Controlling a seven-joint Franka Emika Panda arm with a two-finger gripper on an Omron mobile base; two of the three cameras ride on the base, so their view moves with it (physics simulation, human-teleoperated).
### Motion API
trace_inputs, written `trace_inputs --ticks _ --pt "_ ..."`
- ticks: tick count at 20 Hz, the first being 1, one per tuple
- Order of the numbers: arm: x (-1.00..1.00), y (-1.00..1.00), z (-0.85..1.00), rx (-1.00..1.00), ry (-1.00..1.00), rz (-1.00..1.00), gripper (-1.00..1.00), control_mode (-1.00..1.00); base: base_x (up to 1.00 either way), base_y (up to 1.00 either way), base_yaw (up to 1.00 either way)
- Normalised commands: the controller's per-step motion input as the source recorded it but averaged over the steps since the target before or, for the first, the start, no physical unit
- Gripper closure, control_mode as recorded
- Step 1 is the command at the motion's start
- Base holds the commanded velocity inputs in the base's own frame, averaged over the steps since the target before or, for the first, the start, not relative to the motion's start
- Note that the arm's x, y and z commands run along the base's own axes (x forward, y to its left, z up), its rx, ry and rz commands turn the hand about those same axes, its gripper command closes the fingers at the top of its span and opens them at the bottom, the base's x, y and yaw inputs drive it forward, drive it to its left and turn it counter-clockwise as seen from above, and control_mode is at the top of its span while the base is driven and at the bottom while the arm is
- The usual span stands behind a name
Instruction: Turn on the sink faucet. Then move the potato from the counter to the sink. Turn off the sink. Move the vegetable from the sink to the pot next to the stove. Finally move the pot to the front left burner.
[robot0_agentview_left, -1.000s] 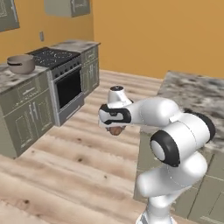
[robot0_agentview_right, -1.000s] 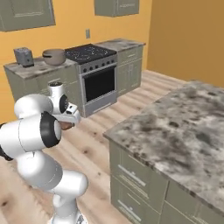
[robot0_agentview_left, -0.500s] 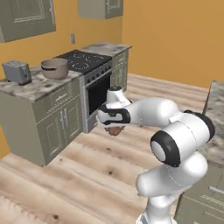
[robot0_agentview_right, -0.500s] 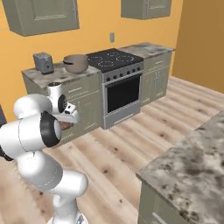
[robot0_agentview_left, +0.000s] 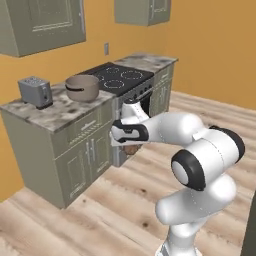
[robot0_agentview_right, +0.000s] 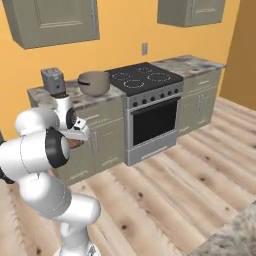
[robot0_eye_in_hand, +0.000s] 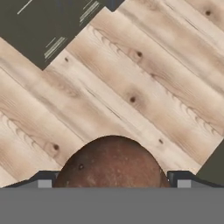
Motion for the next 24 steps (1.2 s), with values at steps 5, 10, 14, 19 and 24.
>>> trace_inputs --ticks 5,10,14,19,24 --pt "0.0 0.0 0.0 0.0 0.0 0.0 1.0 1.0 0.92 -0.27 0.29" --pt "0.0 0.0 0.0 0.0 0.0 0.0 1.0 1.0 0.87 -0.28 0.32" --pt "0.0 0.0 0.0 0.0 0.0 0.0 1.0 1.0 0.74 -0.33 0.35" --pt "0.0 0.0 0.0 0.0 0.0 0.0 1.0 1.0 0.54 -0.65 0.39" --pt "0.0 0.0 0.0 0.0 0.0 0.0 1.0 1.0 0.67 -0.54 0.41"
